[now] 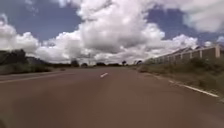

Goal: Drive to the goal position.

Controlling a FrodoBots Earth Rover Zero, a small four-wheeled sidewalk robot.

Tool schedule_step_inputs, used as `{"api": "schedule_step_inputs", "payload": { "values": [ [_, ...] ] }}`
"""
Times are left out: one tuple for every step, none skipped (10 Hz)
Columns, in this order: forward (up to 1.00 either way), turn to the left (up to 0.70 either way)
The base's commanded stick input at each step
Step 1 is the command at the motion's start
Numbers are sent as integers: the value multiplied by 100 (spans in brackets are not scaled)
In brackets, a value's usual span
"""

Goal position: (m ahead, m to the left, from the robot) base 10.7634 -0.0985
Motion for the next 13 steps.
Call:
{"api": "schedule_step_inputs", "payload": {
  "values": [
    [100, 12],
    [100, 4],
    [100, 0],
    [100, 0],
    [100, 0],
    [100, 0],
    [100, 0],
    [100, 0],
    [100, 0],
    [100, 0],
    [100, 0],
    [100, 0],
    [100, 0]
  ]
}}
